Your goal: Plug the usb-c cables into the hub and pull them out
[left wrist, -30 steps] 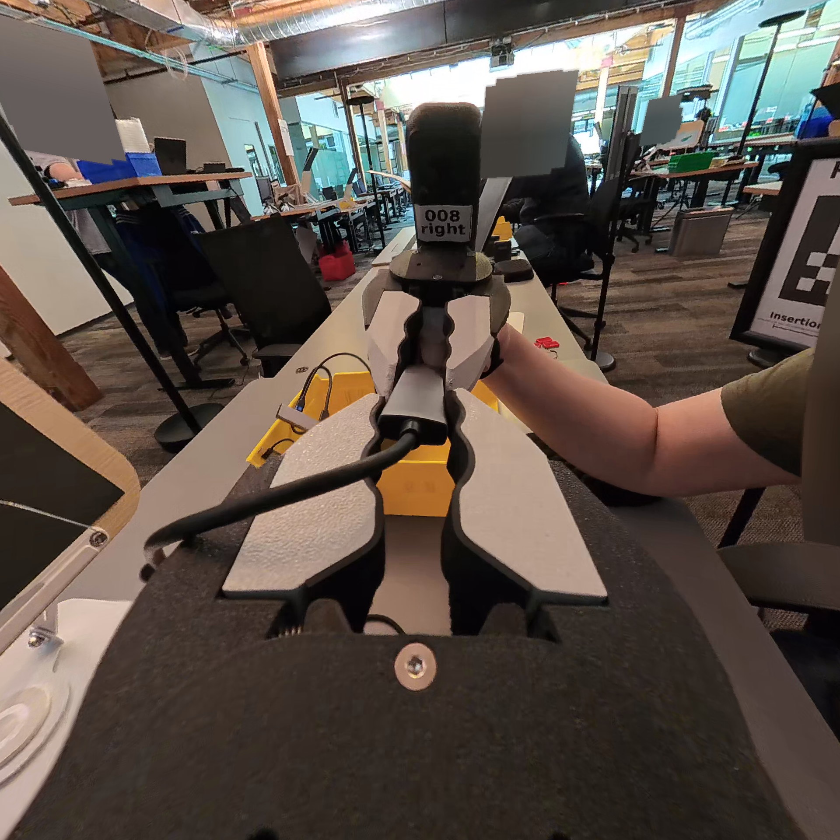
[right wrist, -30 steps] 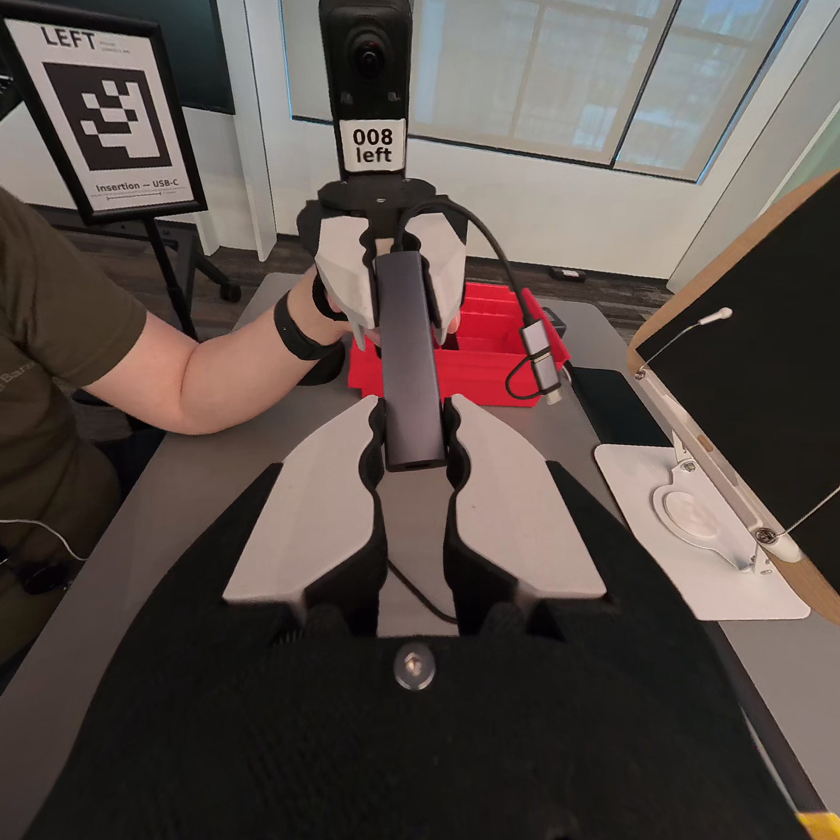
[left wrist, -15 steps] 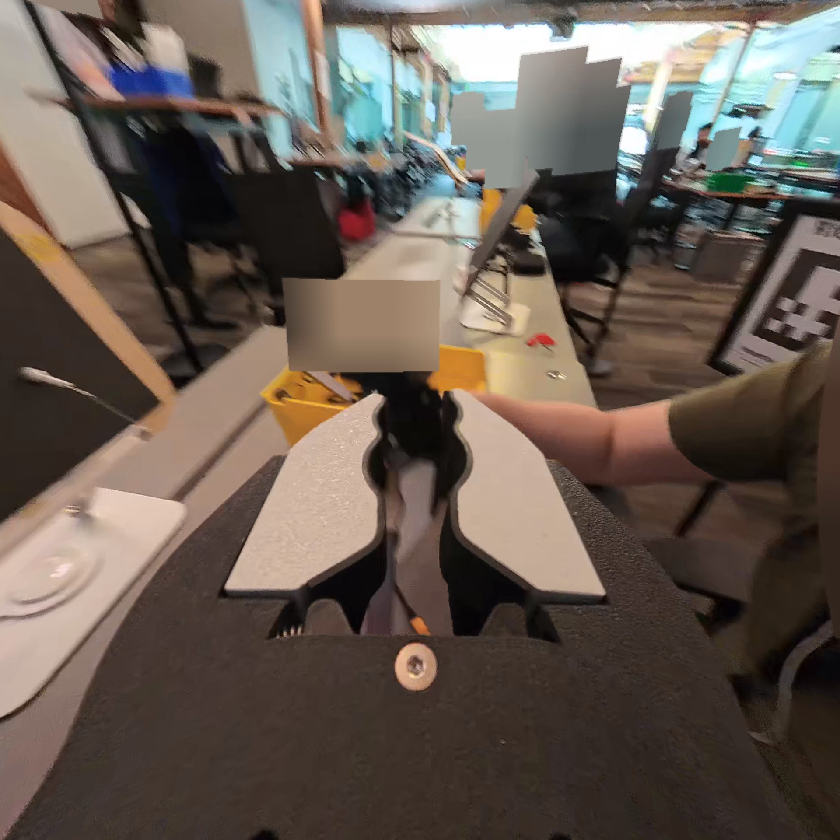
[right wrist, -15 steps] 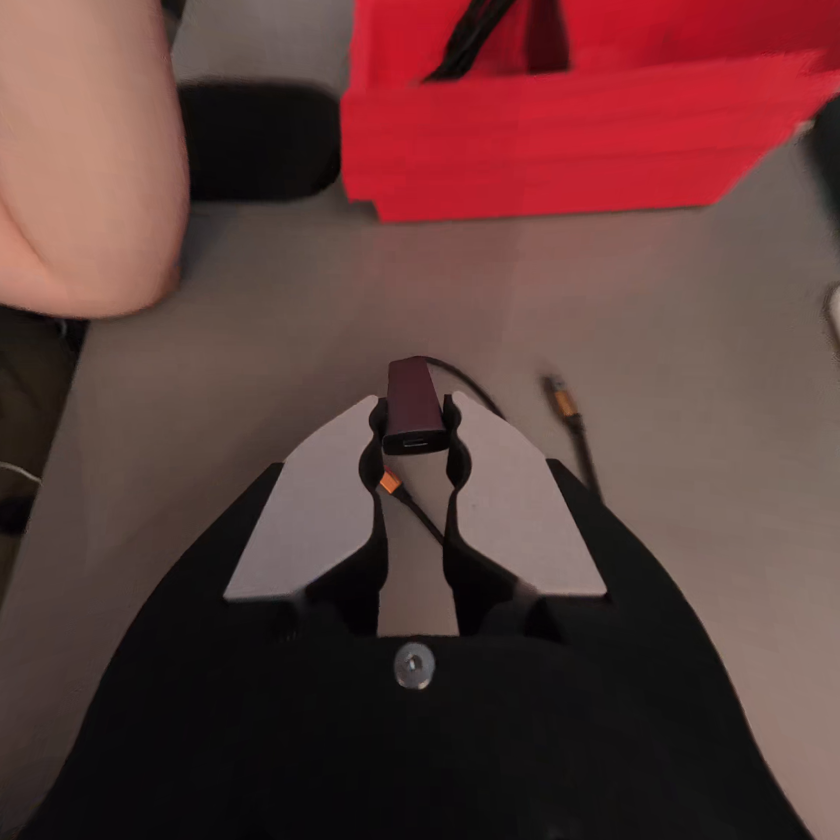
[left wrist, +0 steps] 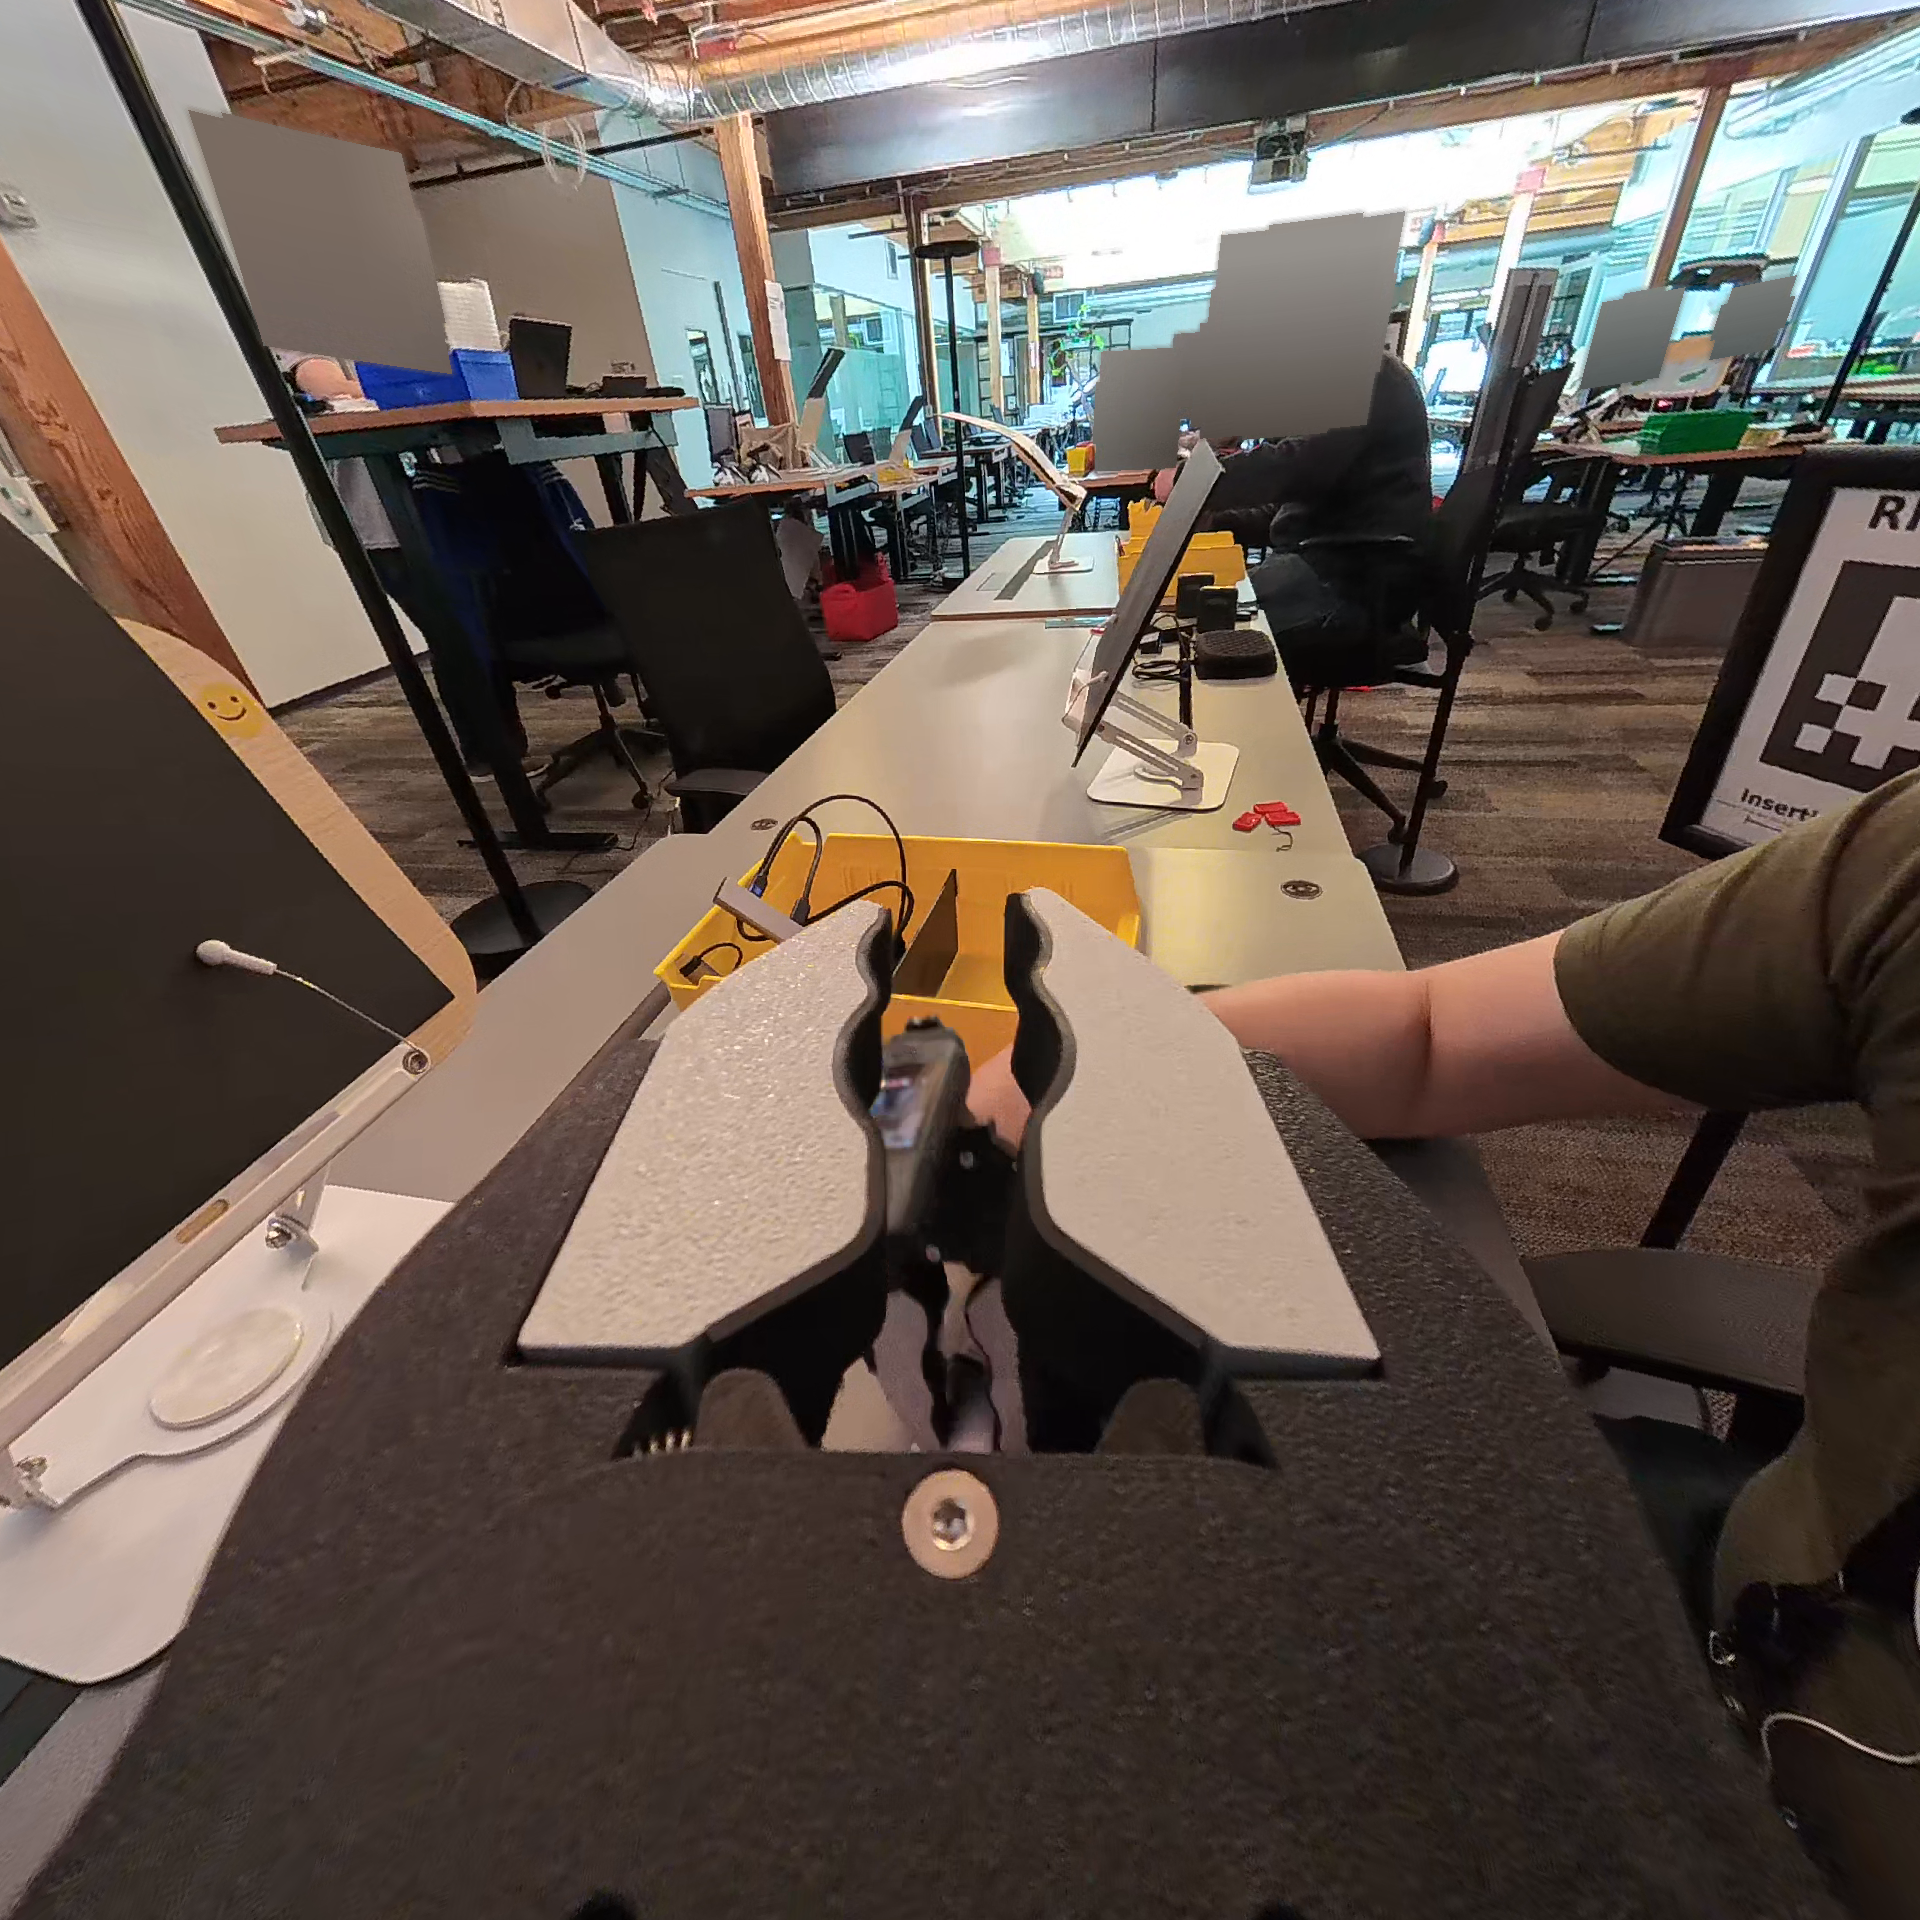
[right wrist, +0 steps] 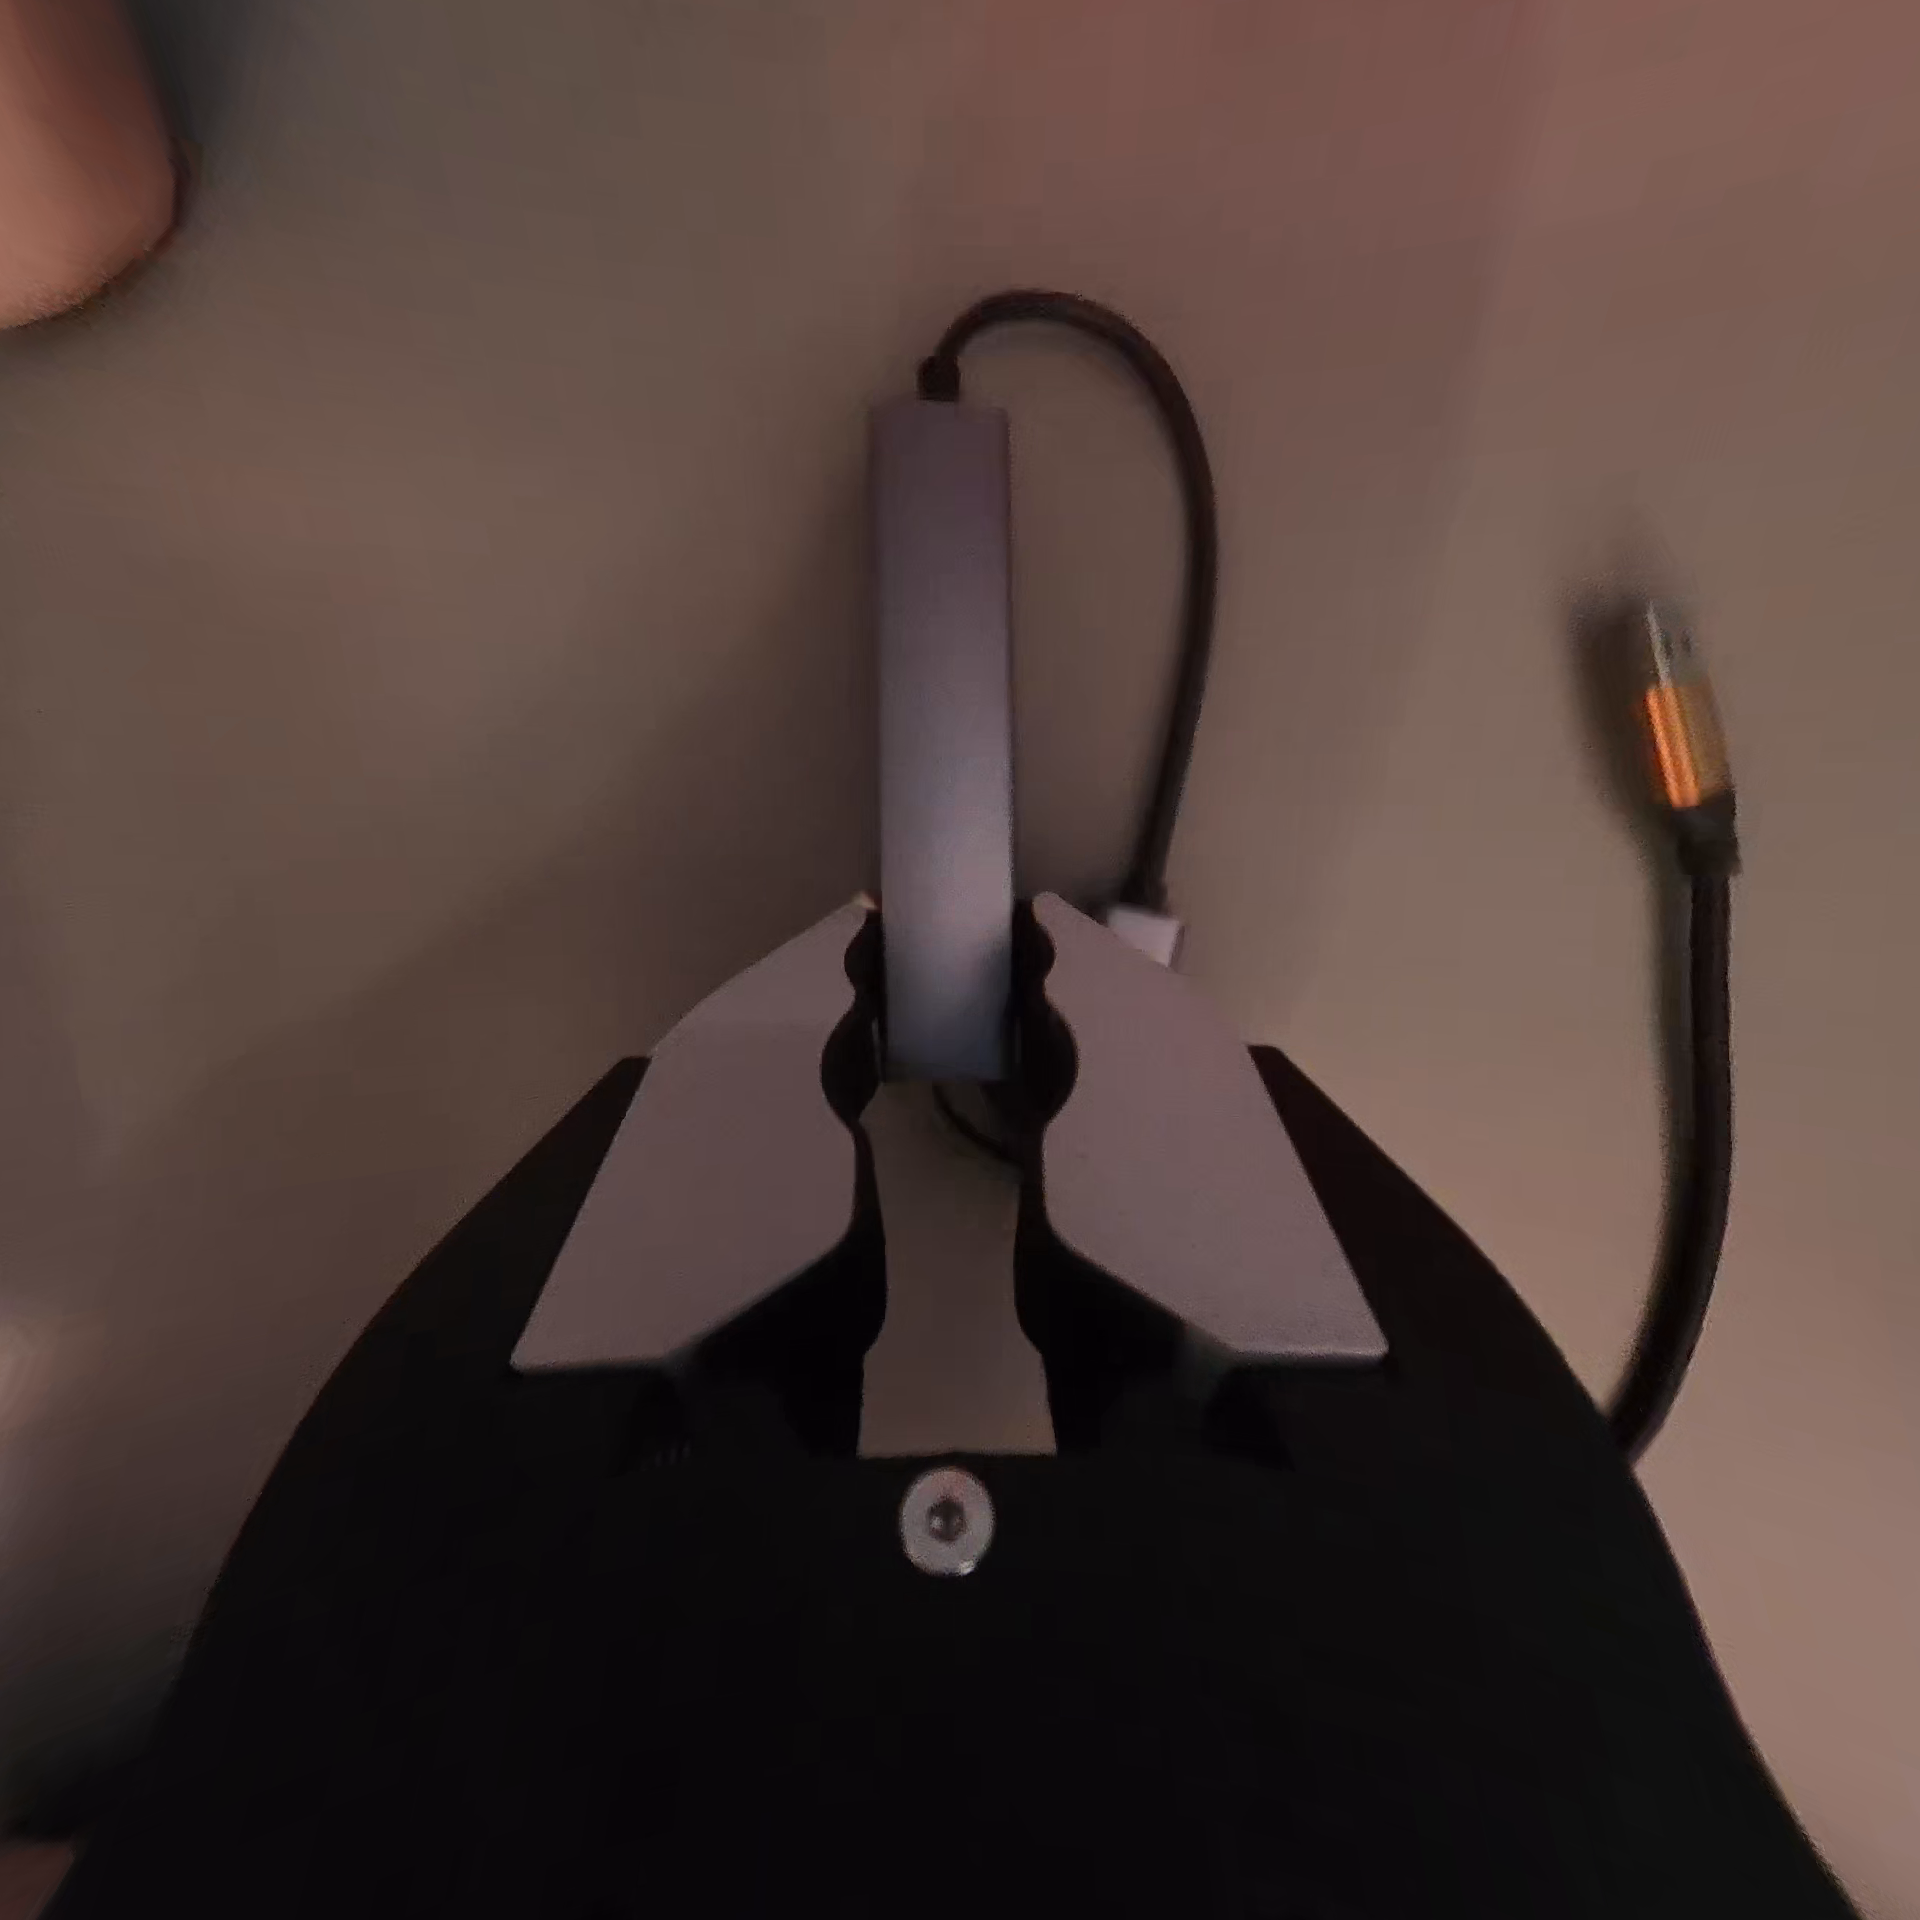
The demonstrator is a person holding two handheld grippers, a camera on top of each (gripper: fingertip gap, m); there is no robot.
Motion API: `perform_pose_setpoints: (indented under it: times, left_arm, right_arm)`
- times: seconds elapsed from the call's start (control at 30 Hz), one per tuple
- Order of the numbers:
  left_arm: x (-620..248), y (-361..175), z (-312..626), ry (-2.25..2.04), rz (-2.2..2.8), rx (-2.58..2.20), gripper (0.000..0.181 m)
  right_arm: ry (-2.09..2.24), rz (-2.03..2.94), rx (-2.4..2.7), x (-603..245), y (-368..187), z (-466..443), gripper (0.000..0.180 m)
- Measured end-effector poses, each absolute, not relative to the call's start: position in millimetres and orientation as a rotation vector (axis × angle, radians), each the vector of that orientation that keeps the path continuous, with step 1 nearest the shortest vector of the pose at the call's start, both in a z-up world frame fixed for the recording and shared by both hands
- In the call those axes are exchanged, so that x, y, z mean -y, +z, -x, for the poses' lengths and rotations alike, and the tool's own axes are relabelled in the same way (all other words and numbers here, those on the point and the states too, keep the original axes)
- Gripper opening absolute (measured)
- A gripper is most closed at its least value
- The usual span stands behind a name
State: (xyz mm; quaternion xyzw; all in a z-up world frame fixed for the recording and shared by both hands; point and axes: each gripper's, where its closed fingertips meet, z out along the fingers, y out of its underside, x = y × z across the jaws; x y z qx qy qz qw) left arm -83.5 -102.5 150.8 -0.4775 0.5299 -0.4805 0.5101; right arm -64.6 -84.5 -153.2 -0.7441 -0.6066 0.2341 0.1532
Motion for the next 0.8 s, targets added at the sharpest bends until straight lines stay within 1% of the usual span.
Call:
perform_pose_setpoints:
  times: [0.13, 0.2, 0.27, 0.33, 0.37, 0.4, 0.47, 0.53, 0.57, 0.63, 0.7, 0.73, 0.8]
  left_arm:
    - [98, 149, 83, -1.157, 1.166, -1.267, 0.020]
    - [96, 149, 84, -1.155, 1.172, -1.258, 0.020]
    - [96, 151, 86, -1.157, 1.166, -1.245, 0.020]
    - [96, 154, 91, -1.160, 1.154, -1.233, 0.020]
    - [96, 156, 94, -1.158, 1.150, -1.223, 0.020]
    - [96, 157, 97, -1.154, 1.145, -1.213, 0.019]
    - [95, 159, 102, -1.147, 1.140, -1.201, 0.019]
    - [95, 160, 105, -1.141, 1.139, -1.196, 0.020]
    - [95, 160, 105, -1.140, 1.138, -1.193, 0.020]
    - [95, 160, 105, -1.146, 1.138, -1.194, 0.020]
    - [95, 158, 105, -1.142, 1.146, -1.201, 0.020]
    - [94, 157, 106, -1.137, 1.153, -1.202, 0.020]
    - [92, 157, 108, -1.137, 1.154, -1.195, 0.020]
  right_arm:
    - [0.746, 2.018, 1.757, 89, -151, 88, 0.026]
    - [0.825, 1.980, 1.750, 93, -144, 92, 0.030]
    - [0.977, 1.920, 1.662, 94, -121, 99, 0.042]
    - [1.093, 1.818, 1.484, 81, -90, 105, 0.041]
    - [1.094, 1.793, 1.377, 68, -79, 103, 0.038]
    - [1.014, 1.814, 1.276, 49, -76, 98, 0.033]
    - [0.682, 1.896, 1.082, 1, -86, 74, 0.032]
    - [0.473, 1.924, 1.028, -23, -99, 56, 0.032]
    - [0.432, 1.938, 1.033, -28, -104, 52, 0.031]
    - [0.546, 2.012, 1.140, -9, -115, 60, 0.027]
    - [0.825, 1.947, 1.407, 43, -108, 81, 0.022]
    - [0.869, 1.876, 1.528, 64, -104, 85, 0.022]
    - [0.748, 1.767, 1.686, 78, -107, 84, 0.022]
